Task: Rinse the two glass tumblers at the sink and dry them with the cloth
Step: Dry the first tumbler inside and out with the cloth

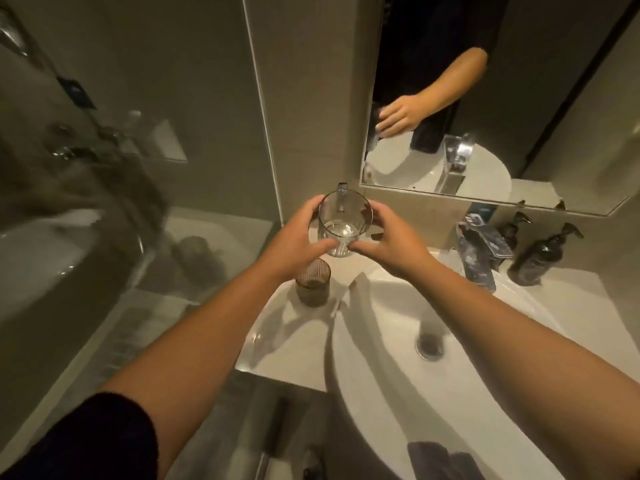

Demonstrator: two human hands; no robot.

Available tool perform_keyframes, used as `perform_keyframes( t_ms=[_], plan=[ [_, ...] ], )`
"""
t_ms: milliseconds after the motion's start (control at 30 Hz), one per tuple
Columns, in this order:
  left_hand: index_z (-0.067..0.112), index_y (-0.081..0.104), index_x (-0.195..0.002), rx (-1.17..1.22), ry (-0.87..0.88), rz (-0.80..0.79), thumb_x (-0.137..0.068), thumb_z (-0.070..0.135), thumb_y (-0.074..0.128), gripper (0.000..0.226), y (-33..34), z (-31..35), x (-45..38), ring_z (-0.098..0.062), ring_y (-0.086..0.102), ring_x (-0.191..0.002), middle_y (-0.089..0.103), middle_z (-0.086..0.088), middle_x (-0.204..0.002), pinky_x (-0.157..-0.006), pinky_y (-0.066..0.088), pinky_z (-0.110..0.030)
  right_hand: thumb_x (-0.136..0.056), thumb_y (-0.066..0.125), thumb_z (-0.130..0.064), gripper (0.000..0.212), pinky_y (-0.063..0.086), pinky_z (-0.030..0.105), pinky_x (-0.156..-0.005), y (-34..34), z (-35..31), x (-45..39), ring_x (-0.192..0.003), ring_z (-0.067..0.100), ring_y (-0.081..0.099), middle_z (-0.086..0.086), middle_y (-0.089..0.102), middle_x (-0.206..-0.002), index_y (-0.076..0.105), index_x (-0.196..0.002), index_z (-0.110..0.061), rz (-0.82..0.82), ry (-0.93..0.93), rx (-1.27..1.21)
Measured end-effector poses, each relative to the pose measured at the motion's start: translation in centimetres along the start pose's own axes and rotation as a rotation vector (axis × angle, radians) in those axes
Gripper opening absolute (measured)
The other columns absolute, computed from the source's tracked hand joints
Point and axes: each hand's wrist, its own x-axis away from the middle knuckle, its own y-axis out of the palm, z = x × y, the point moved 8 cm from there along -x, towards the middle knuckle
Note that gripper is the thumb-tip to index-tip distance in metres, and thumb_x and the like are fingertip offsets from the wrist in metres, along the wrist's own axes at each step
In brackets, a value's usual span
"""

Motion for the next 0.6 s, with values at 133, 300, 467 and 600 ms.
perform_keyframes(
  t_ms=[133, 300, 467, 600],
  plan=[
    [0.020, 0.034, -0.151, 0.001, -0.077, -0.066, -0.085, 0.012, 0.077, 0.080, 0.9, -4.7, -5.6, -0.013, 0.050, -0.134, 0.054, 0.007, -0.135, -0.115, 0.037, -0.033, -0.072, 0.082, -0.029, 0.079, 0.048, 0.033, -0.094, 3.0, 4.3, -5.5, -0.112, 0.015, 0.058, -0.001, 0.059, -0.127, 0.041, -0.138, -0.018, 0.007, 0.089, 0.046],
    [0.015, 0.035, -0.149, -0.066, -0.178, -0.145, -0.085, 0.009, 0.077, 0.076, 2.8, -9.9, -8.8, -0.015, 0.050, -0.135, 0.057, -0.001, -0.140, -0.111, 0.038, -0.029, -0.074, 0.080, -0.021, 0.073, 0.047, 0.030, -0.092, 7.1, 9.1, -8.8, -0.111, 0.017, 0.060, 0.002, 0.060, -0.127, 0.042, -0.136, -0.015, -0.065, 0.164, 0.041],
    [0.015, 0.038, -0.147, -0.118, -0.241, -0.175, -0.084, 0.010, 0.078, 0.074, 3.8, -13.7, -10.4, -0.018, 0.056, -0.130, 0.061, -0.004, -0.137, -0.111, 0.044, -0.037, -0.073, 0.080, -0.013, 0.069, 0.048, 0.035, -0.096, 9.6, 11.7, -10.5, -0.108, 0.017, 0.061, 0.000, 0.061, -0.121, 0.046, -0.133, -0.014, -0.115, 0.203, 0.020],
    [0.017, 0.035, -0.149, -0.149, -0.264, -0.202, -0.084, 0.014, 0.078, 0.077, 4.2, -15.5, -10.7, -0.021, 0.058, -0.128, 0.061, -0.002, -0.139, -0.108, 0.044, -0.033, -0.072, 0.081, -0.013, 0.069, 0.049, 0.039, -0.096, 10.8, 12.8, -10.9, -0.109, 0.021, 0.063, 0.005, 0.063, -0.123, 0.047, -0.132, -0.014, -0.123, 0.230, 0.021]
  ],
)
